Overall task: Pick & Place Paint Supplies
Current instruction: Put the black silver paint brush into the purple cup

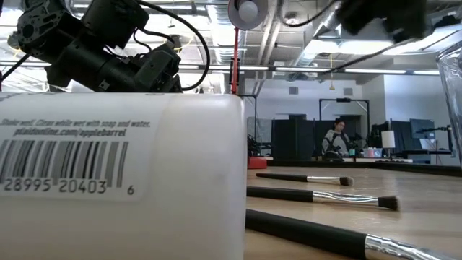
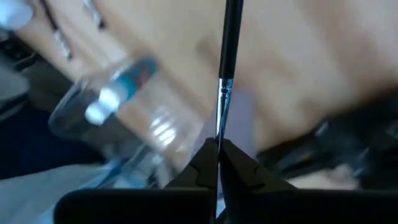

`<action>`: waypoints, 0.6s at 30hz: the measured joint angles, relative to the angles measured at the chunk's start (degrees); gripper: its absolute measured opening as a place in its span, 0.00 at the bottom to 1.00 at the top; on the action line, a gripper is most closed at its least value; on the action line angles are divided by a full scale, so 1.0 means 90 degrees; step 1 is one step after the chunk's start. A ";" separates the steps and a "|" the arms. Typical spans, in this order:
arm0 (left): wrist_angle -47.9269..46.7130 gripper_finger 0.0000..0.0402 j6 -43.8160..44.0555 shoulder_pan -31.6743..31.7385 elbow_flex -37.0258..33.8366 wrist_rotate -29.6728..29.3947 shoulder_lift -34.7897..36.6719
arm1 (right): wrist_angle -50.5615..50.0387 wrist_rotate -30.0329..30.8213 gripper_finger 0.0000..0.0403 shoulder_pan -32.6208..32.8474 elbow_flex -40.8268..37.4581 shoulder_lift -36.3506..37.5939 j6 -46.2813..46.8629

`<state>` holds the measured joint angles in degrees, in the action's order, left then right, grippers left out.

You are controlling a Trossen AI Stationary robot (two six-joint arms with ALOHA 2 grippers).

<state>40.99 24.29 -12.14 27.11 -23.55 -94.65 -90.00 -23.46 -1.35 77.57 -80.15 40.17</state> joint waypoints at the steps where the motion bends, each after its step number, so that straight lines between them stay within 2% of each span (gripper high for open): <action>1: 0.0000 0.52 0.0000 0.0000 0.0000 0.0000 0.0000 | -0.0016 -0.0233 0.00 0.0092 -0.0159 0.0216 0.0273; 6: 0.0000 0.52 0.0000 0.0000 0.0000 -0.0025 0.0002 | -0.0004 -0.1686 0.00 0.0813 -0.0726 0.1197 0.1950; 9: 0.0004 0.52 0.0000 0.0024 0.0000 -0.0040 0.0000 | -0.0005 -0.2338 0.00 0.1363 -0.0882 0.1626 0.3051; 14: 0.0031 0.52 0.0000 0.0024 0.0000 -0.0051 0.0002 | -0.0003 -0.3225 0.00 0.2098 -0.0907 0.2021 0.4721; 18: 0.0029 0.52 0.0000 -0.0005 0.0000 -0.0049 0.0000 | -0.0002 -0.3708 0.00 0.2405 -0.0907 0.2087 0.5567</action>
<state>41.25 24.29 -12.19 27.11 -24.00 -94.65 -90.02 -56.83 20.29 69.41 -61.36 90.28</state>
